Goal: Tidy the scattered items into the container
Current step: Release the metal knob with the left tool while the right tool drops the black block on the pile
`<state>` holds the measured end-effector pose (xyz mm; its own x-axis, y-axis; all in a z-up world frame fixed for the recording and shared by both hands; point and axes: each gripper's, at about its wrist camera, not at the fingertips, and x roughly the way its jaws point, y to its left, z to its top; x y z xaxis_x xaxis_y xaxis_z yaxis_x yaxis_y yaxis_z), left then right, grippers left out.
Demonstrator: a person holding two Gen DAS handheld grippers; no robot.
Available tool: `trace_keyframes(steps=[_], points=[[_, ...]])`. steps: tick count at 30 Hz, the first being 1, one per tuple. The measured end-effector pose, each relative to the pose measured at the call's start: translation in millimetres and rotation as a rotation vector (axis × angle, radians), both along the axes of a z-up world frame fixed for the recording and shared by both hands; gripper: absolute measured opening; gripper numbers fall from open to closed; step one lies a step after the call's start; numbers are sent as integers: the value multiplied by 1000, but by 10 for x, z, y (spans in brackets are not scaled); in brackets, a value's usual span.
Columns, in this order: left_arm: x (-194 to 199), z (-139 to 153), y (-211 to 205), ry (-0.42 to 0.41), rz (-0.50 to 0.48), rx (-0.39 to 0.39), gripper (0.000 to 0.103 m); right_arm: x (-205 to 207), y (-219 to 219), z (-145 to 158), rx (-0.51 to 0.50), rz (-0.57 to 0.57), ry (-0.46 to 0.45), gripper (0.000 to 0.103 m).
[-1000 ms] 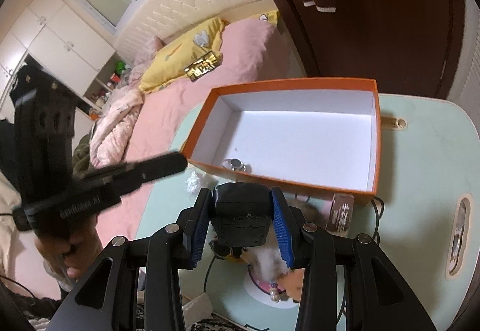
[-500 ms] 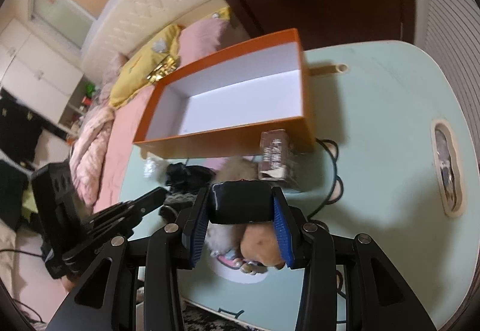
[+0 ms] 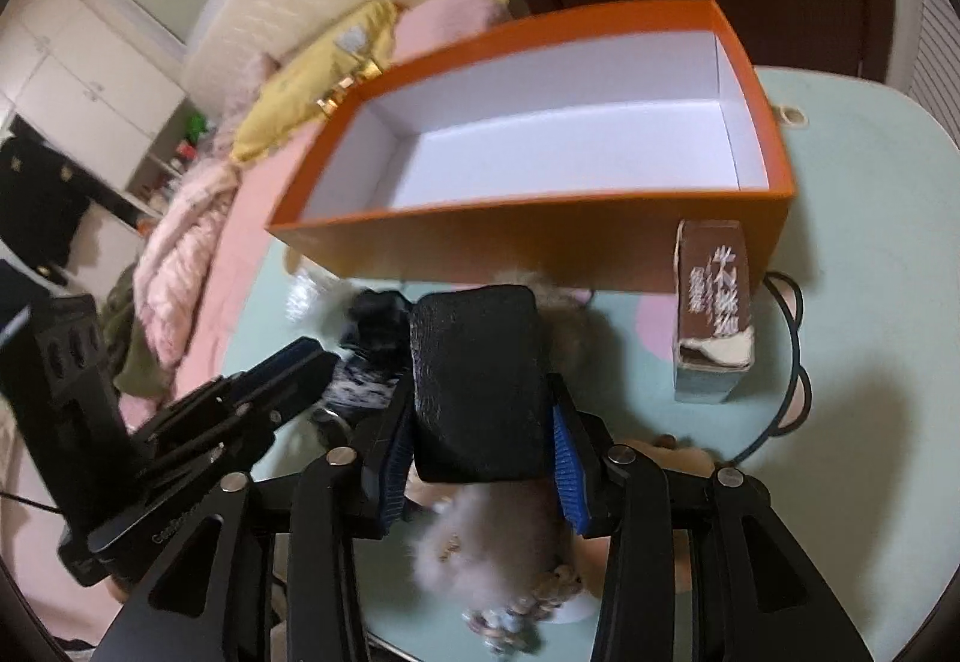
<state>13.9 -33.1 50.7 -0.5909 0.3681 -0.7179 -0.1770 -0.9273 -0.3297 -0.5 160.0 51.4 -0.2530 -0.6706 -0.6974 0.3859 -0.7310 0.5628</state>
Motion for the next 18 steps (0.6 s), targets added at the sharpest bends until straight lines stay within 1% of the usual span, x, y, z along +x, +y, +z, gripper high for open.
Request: trace_keyframes(steps=[2, 3, 5, 7, 9, 12, 14, 16, 18], points=[[29, 59, -68, 35, 9, 32, 55, 6, 96, 66, -27, -19, 19, 49], [47, 98, -116, 59, 13, 51, 55, 7, 158, 97, -31, -37, 31, 50], [70, 157, -201, 91, 20, 64, 55, 7, 261, 123, -19, -72, 45, 50], [70, 208, -307, 122, 50, 49, 55, 1, 389, 131, -18, -105, 46, 50], [13, 219, -429, 131, 101, 23, 56, -1, 492, 146, -34, -132, 51, 50], [-158, 149, -574, 93, 154, 8, 56, 7, 598, 208, -52, -190, 80, 50], [-251, 83, -624, 79, 156, 23, 56, -20, 731, 237, -89, -252, 91, 50], [-332, 1, -632, 51, 132, 62, 56, -65, 838, 213, -104, -307, 84, 50], [-387, -95, -591, 9, 102, 112, 56, -154, 873, 142, -73, -336, 62, 50]])
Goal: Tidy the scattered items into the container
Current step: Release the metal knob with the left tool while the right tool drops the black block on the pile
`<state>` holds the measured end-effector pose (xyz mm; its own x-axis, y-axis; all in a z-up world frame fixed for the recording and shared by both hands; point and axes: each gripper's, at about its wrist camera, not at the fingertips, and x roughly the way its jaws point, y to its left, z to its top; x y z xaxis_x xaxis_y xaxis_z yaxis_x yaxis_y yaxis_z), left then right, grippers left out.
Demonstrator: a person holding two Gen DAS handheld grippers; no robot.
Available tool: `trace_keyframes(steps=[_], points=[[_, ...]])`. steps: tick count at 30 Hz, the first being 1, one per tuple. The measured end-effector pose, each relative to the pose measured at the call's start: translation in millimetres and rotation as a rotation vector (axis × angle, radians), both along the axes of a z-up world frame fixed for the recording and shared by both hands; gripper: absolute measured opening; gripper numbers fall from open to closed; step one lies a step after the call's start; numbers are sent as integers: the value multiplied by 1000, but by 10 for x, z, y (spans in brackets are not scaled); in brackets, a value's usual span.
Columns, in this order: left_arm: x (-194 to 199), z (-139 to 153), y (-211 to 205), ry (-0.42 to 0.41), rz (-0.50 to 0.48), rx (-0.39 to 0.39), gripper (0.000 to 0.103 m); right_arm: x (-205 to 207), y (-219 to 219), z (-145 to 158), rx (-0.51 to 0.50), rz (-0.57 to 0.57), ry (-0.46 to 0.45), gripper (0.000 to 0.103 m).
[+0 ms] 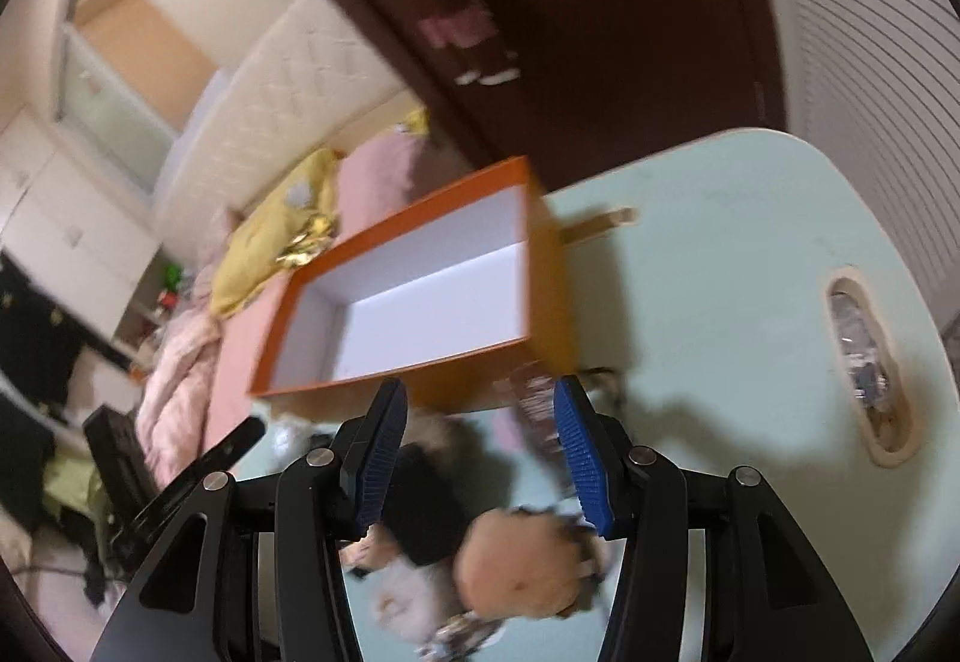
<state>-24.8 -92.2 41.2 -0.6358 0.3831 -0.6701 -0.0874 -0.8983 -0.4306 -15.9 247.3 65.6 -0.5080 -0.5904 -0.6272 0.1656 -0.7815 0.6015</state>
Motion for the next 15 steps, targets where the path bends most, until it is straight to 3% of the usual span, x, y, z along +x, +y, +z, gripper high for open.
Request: trace_keyframes(steps=[8, 15], points=[[149, -61, 337, -29, -107, 41, 56, -111, -184, -288, -33, 96, -127, 50], [225, -15, 381, -25, -96, 47, 56, -16, -225, -102, 58, 79, -47, 51]])
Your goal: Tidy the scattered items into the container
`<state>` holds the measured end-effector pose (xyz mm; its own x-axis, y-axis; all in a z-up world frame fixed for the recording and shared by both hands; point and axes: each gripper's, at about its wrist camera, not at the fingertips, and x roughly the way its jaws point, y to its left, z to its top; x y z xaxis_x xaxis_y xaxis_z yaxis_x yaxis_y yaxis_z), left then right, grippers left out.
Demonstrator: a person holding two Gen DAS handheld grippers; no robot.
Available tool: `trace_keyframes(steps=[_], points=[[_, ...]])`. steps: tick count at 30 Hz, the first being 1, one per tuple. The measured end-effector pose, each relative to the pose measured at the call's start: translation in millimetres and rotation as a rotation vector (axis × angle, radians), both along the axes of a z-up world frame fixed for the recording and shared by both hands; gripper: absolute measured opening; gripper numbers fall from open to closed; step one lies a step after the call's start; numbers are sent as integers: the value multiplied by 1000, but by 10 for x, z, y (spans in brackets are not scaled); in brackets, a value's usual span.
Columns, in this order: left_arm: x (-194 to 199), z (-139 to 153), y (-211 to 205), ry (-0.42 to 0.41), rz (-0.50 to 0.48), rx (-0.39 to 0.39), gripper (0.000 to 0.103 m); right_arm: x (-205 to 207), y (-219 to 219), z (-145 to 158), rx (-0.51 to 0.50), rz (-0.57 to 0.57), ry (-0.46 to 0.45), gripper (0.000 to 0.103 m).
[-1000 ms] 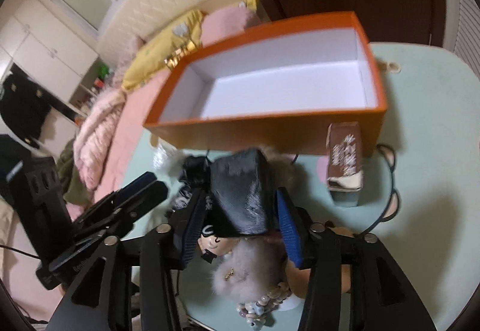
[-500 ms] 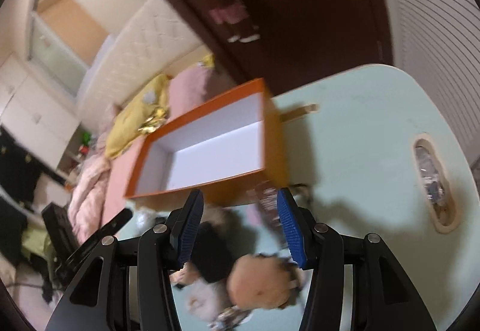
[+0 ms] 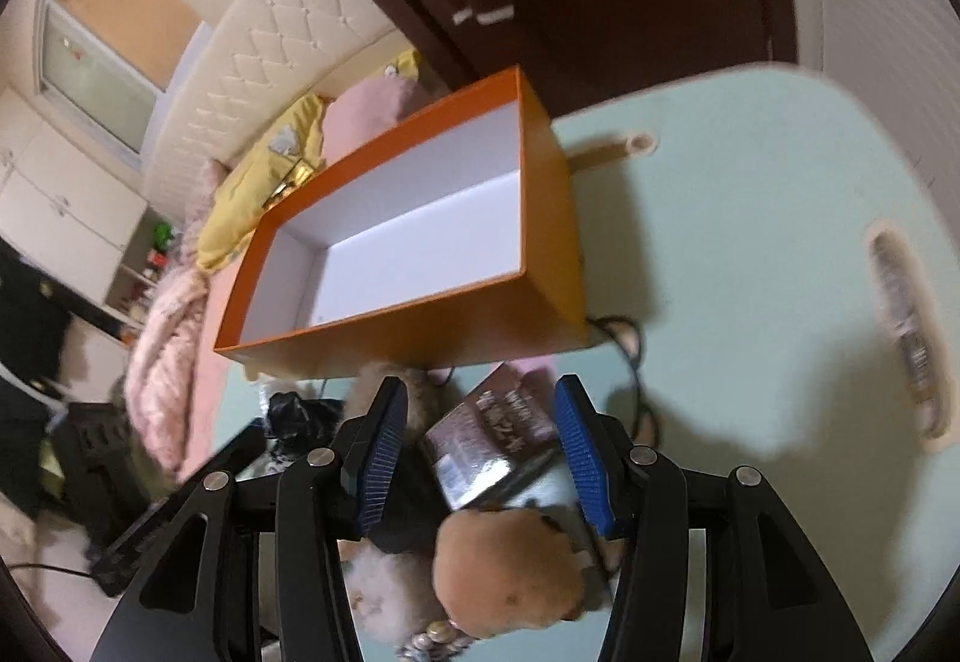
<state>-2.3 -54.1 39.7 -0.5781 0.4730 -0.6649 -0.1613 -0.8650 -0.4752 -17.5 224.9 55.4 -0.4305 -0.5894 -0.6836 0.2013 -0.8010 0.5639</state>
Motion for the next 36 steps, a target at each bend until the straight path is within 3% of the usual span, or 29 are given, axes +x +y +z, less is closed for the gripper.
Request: trace_keyframes(steps=[3, 9, 12, 15, 19, 25, 28, 32, 34, 36], points=[[42, 61, -30, 4, 35, -24, 56, 122, 49, 78, 49, -17, 50, 58], [249, 147, 118, 25, 36, -162, 56, 512, -10, 96, 128, -18, 140, 61], [343, 111, 222, 4, 37, -227, 56, 721, -104, 58, 166, 21, 170, 65], [414, 66, 285, -27, 29, -242, 56, 943, -161, 3, 201, 73, 200, 65], [590, 55, 366, 4, 48, -303, 56, 1218, -188, -79, 284, 93, 246, 68], [682, -56, 428, -15, 43, -358, 56, 1333, -218, -243, 325, 124, 226, 71], [701, -62, 456, -7, 48, -389, 61, 1325, -271, -289, 352, 138, 221, 73], [705, -97, 540, -8, 37, -445, 83, 1318, -409, -327, 443, 152, 240, 91], [709, -133, 626, 0, 19, -499, 90, 1294, -452, -363, 440, 167, 246, 98], [701, -153, 663, -2, 0, -495, 102, 1269, -476, -377, 444, 173, 246, 102]])
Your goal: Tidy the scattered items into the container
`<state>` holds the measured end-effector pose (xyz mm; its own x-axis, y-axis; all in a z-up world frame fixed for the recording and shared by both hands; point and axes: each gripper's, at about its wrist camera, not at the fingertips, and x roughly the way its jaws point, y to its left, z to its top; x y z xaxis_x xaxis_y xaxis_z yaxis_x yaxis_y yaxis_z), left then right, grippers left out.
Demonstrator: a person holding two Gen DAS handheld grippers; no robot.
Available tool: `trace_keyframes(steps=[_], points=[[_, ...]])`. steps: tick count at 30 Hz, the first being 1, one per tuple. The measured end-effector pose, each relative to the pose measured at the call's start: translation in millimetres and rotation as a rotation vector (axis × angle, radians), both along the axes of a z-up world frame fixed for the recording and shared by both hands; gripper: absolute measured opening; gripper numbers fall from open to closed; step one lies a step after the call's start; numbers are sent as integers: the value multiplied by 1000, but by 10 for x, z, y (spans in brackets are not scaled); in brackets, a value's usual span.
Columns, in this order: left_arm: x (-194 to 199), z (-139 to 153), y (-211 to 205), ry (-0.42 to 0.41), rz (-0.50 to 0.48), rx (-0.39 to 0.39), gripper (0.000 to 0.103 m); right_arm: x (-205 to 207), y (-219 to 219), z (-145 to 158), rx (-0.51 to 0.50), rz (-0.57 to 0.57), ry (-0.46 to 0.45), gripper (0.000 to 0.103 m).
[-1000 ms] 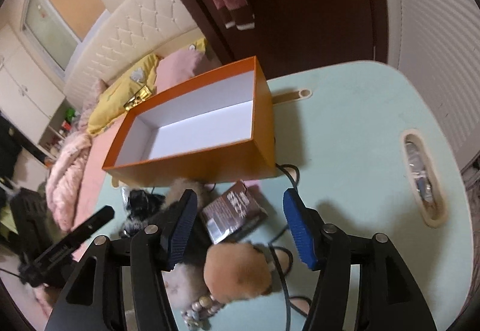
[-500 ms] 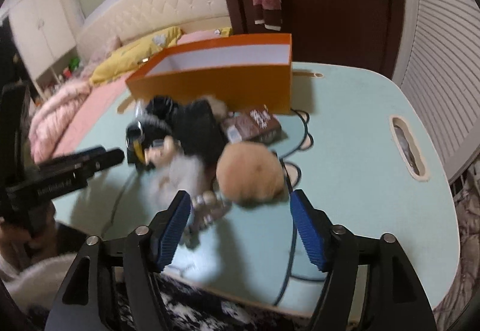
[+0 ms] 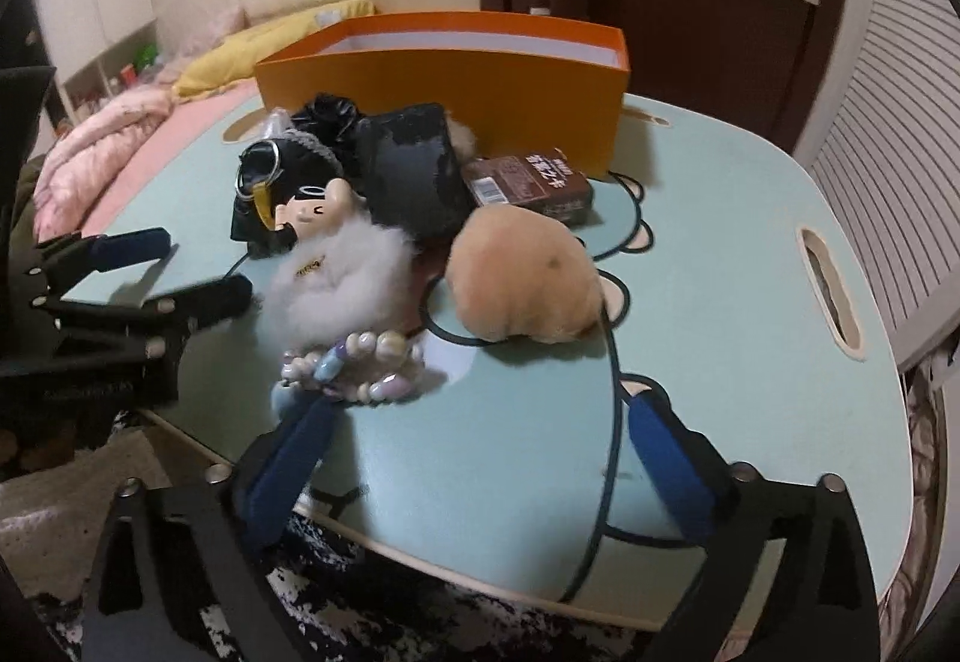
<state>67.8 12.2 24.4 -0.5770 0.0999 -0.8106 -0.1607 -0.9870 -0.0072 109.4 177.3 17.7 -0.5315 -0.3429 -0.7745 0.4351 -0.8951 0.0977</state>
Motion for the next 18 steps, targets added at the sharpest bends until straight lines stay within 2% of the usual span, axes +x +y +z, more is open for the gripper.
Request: trace_keyframes(steps=[18], points=[[-73, -5, 37, 29, -8, 2, 103, -162, -128, -44, -32, 20, 62, 103]])
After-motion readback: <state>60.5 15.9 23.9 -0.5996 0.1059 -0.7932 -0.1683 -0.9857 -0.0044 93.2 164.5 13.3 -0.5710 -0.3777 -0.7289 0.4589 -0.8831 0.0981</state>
